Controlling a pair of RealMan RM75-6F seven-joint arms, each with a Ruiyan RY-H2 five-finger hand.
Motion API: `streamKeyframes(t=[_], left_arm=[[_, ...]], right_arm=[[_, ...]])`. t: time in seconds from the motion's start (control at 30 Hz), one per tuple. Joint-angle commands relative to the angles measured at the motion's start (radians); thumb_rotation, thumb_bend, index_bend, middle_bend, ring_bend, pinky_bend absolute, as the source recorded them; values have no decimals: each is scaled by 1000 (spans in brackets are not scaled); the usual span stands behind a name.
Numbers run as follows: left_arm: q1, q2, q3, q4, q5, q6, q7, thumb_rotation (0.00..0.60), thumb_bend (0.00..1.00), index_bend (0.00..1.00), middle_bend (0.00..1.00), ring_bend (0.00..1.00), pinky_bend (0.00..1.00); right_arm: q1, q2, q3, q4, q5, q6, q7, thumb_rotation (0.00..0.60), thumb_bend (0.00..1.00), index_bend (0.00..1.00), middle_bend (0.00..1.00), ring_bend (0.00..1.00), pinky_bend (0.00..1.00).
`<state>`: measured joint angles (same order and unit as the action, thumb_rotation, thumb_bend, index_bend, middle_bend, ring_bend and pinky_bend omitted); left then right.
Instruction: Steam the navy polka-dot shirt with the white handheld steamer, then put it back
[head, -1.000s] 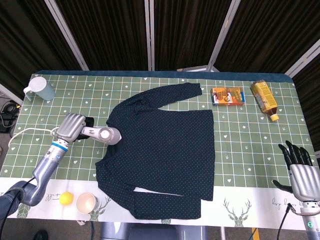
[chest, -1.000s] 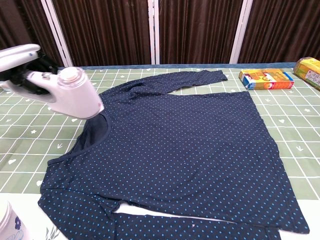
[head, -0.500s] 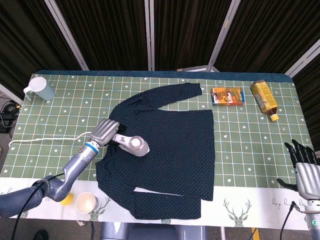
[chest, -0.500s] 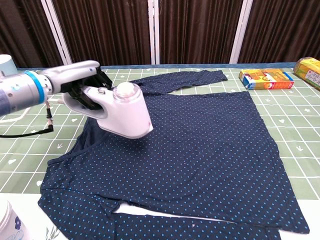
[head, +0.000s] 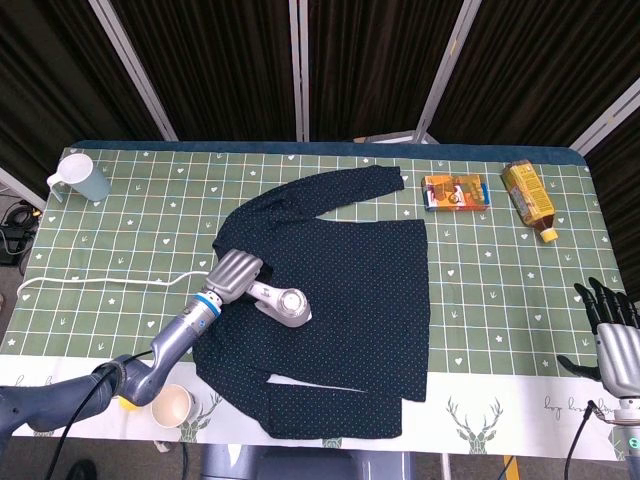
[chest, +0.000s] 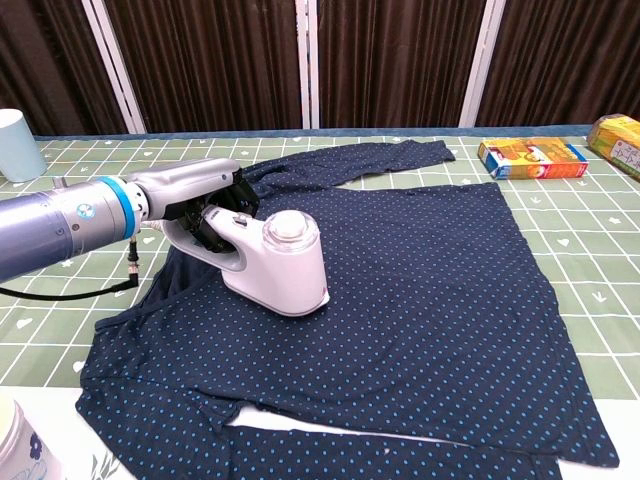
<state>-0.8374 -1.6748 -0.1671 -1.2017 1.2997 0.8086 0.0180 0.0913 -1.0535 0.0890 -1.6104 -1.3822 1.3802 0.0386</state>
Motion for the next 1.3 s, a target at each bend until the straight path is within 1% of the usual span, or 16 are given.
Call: streamKeyframes(t=[0.03, 0.27, 0.5, 0.83, 1.3], left_arm=[[5, -24, 7, 15, -10, 5, -1, 600, 647, 926, 842, 768, 950], [12, -48, 19, 23, -15, 2, -13, 600, 647, 926, 842, 768, 950], [14, -50, 28, -2, -1, 2, -33, 600, 645, 926, 842, 768, 950], [12, -55, 38, -58, 11, 7, -18, 600, 645, 923, 842, 769, 950], [10, -101, 52, -72, 15, 18, 27, 600, 639, 923, 842, 769, 950]], right_arm=[[-1, 2, -1, 1, -3, 0, 5, 600, 0, 0, 0, 0, 0], [-2, 5, -2, 0, -7, 4, 13, 600, 0, 0, 0, 0, 0], [-3, 7, -2, -2, -9, 5, 15, 600, 0, 0, 0, 0, 0], [-3, 6, -4, -5, -15, 7, 13, 600, 0, 0, 0, 0, 0], [-8, 10, -4, -6, -20, 18, 24, 600, 0, 0, 0, 0, 0]])
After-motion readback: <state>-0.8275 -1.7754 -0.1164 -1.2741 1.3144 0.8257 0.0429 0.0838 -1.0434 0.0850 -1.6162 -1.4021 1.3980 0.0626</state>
